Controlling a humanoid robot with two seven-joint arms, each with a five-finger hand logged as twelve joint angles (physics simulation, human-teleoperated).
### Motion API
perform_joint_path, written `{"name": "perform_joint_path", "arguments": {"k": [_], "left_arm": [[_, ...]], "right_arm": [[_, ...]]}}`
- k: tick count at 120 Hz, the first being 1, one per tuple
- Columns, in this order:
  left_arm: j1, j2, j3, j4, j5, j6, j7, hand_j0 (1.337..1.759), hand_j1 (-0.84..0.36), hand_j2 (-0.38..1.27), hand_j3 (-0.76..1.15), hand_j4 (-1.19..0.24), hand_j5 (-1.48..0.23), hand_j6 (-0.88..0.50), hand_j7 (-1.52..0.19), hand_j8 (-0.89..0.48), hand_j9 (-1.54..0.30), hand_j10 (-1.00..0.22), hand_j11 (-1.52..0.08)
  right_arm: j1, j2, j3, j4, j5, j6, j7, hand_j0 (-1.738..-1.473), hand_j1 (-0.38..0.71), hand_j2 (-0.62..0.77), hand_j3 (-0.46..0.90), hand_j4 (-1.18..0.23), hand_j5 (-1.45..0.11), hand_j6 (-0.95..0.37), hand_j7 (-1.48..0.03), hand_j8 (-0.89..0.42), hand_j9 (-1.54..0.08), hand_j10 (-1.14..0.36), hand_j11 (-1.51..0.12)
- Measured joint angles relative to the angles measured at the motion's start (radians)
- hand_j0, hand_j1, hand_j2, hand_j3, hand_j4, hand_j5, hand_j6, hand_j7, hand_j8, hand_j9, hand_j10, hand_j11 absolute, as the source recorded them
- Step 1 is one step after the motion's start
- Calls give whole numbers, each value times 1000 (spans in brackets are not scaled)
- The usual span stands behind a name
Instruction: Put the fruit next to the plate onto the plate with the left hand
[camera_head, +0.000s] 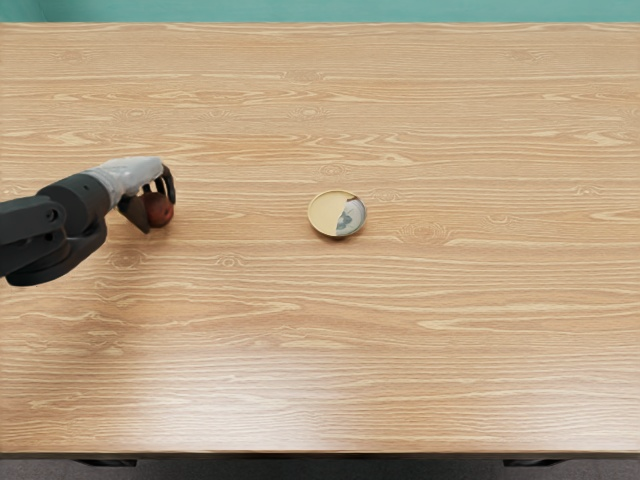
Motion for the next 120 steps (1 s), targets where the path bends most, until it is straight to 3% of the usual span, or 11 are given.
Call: {"name": "perform_joint_path", "arguments": {"k": [22, 61, 76, 120], "left_arm": [[-68, -45, -4, -2, -13, -19, 14, 1655, -298, 266, 0, -600, -869, -400, -857, -437, -850, -588, -851], [-93, -137, -55, -8, -22, -57, 58, 1656, -311, 329, 0, -620, -869, -395, -857, -462, -853, -632, -853], [-143, -171, -68, -11, -27, -68, 77, 1657, -325, 346, 0, -635, -886, -424, -872, -488, -864, -650, -863], [-151, -262, -116, -13, -45, -96, 88, 1657, -336, 444, 0, -654, -930, -418, -913, -481, -905, -682, -907]], "right_arm": [[-2, 0, -1, 0, 0, 0, 0, -1658, -349, 0, 0, 0, 0, 0, 0, 0, 0, 0, 0], [-4, 0, -1, 0, 0, 0, 0, -1658, -349, 0, 0, 0, 0, 0, 0, 0, 0, 0, 0], [-5, 0, -1, 0, 0, 0, 0, -1658, -349, 0, 0, 0, 0, 0, 0, 0, 0, 0, 0], [-6, 0, -1, 0, 0, 0, 0, -1658, -349, 0, 0, 0, 0, 0, 0, 0, 0, 0, 0]]}}
